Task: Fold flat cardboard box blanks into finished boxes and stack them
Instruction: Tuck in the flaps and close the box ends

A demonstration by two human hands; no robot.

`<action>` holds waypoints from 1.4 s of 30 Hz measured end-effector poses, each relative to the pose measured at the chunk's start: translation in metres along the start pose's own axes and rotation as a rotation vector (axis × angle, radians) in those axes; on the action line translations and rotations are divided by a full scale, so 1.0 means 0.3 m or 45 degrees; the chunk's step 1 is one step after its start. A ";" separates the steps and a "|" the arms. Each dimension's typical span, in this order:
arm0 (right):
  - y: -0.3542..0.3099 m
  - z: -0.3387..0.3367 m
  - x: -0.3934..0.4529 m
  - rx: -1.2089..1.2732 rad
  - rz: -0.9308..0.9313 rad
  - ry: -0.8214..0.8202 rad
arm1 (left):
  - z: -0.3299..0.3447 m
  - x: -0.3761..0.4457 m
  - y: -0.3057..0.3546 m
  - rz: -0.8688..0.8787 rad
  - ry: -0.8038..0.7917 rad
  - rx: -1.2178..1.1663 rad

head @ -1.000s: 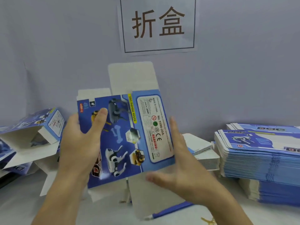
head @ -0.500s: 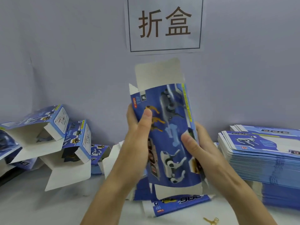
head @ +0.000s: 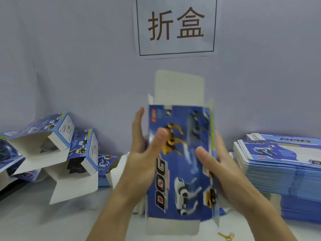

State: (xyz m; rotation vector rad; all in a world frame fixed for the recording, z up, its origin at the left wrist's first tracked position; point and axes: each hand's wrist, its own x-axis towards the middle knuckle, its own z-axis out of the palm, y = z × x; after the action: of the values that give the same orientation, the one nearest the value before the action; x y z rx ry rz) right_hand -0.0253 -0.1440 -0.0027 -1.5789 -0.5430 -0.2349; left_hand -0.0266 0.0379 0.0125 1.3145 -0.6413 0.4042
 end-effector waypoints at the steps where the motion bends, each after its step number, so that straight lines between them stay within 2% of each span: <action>1: -0.002 -0.003 0.001 -0.024 -0.086 0.108 | 0.023 -0.008 -0.021 0.008 -0.028 0.019; 4: -0.007 -0.018 0.004 -0.081 -0.215 0.332 | 0.073 -0.029 -0.069 -0.028 -0.040 -0.056; 8: 0.015 -0.032 0.005 -0.319 -0.249 0.448 | 0.044 -0.027 -0.063 -0.213 -0.102 -0.097; 11: 0.030 0.002 -0.001 -0.350 -0.283 0.402 | 0.010 -0.015 -0.047 -0.226 -0.019 -0.169; 13: 0.040 0.026 0.000 -0.277 -0.317 0.340 | 0.012 -0.009 -0.032 -0.114 0.130 -0.178; 15: 0.035 0.045 -0.001 -0.170 -0.316 0.241 | 0.027 -0.004 -0.016 -0.004 0.252 -0.028; 18: 0.017 0.049 0.002 0.041 -0.344 0.064 | 0.032 0.000 -0.021 0.061 0.320 0.041; 24: 0.016 0.054 -0.001 0.065 -0.311 0.044 | 0.020 -0.001 -0.039 0.137 0.396 0.036; 27: 0.002 0.041 0.025 0.117 -0.236 0.021 | 0.021 -0.002 -0.044 0.153 0.368 0.111; 31: -0.004 0.031 0.031 0.285 -0.175 0.211 | 0.048 -0.020 -0.063 0.085 0.327 0.069; 34: 0.005 0.042 0.016 0.215 -0.180 0.392 | 0.061 -0.022 -0.067 0.122 0.248 0.138; 36: 0.002 0.049 0.027 0.188 -0.135 0.415 | 0.048 -0.019 -0.055 0.138 0.235 0.130; 38: -0.001 0.051 0.025 0.196 -0.106 0.415 | 0.032 -0.020 -0.044 0.114 0.215 -0.015; 40: -0.017 0.063 0.012 0.182 -0.064 0.336 | 0.027 -0.015 -0.032 0.046 0.199 -0.147; 42: -0.051 0.070 0.023 0.234 -0.035 0.278 | 0.030 -0.011 -0.033 0.089 0.209 -0.130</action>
State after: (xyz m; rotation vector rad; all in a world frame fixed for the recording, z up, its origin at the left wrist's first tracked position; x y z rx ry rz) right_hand -0.0304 -0.1222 0.0120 -1.3489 -0.4038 -0.3632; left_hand -0.0250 0.0272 0.0040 1.1510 -0.5635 0.5238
